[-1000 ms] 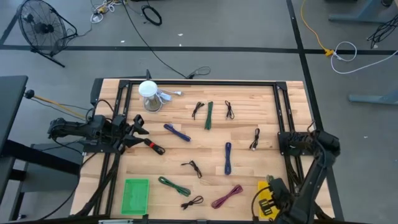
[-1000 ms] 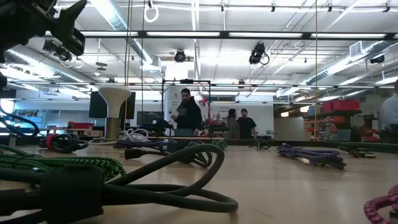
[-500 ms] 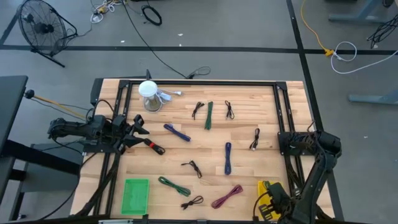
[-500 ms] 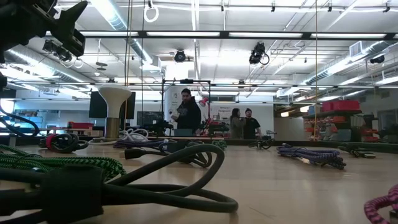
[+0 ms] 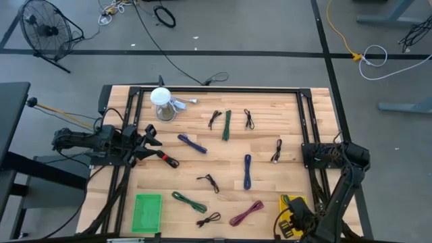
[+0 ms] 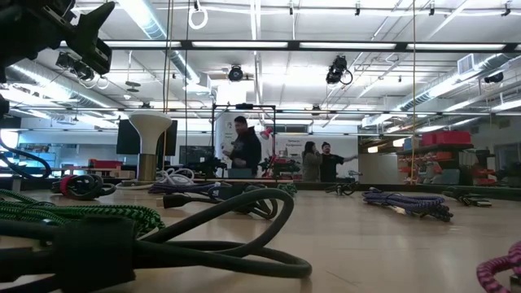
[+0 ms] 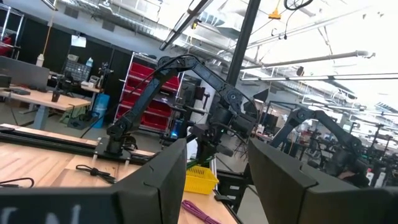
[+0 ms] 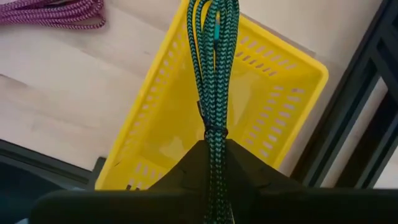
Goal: Pick & Place USB Port
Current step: Put the black green charger cable into the yellow bin, then put the black charger cable into the green bin
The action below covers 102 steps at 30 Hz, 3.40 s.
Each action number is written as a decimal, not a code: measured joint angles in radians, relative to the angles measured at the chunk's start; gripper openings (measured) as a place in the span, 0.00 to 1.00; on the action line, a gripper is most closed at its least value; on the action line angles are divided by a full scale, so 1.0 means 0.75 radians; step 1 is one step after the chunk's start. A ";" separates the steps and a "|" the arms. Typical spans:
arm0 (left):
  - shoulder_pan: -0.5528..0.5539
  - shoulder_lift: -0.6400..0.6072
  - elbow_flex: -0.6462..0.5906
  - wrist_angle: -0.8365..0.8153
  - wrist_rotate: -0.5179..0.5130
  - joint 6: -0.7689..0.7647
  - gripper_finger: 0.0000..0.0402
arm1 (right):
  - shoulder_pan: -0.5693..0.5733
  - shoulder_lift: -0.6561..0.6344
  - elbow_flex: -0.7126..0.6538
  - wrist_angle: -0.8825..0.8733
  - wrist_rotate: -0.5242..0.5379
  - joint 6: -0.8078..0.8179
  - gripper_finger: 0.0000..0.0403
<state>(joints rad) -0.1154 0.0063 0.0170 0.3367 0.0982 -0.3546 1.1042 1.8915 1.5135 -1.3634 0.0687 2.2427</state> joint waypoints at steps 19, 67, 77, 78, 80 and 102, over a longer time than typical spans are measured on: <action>0.000 0.000 0.001 -0.018 0.000 -0.001 0.44 | 0.017 0.000 0.000 0.011 0.024 -0.024 0.25; -0.001 0.000 0.001 -0.027 0.004 0.000 0.44 | -0.220 -0.133 -0.179 -0.175 0.443 -0.372 0.03; -0.001 0.000 0.001 -0.028 -0.021 0.003 0.44 | -0.519 -0.142 -0.179 -0.266 0.644 -0.759 0.15; -0.001 0.000 0.001 -0.028 -0.021 0.003 0.44 | -0.553 -0.143 -0.179 -0.279 0.665 -0.791 0.18; -0.001 0.000 0.001 -0.030 -0.021 0.003 0.44 | -0.623 -0.145 -0.180 -0.277 0.699 -0.861 0.23; -0.001 0.001 0.001 -0.109 -0.021 -0.046 0.44 | -1.141 -0.153 -0.660 -0.105 0.292 -1.082 0.48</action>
<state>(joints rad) -0.1158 0.0067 0.0177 0.2549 0.0826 -0.3891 0.2484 1.7771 1.0186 -1.4422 0.2874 1.4311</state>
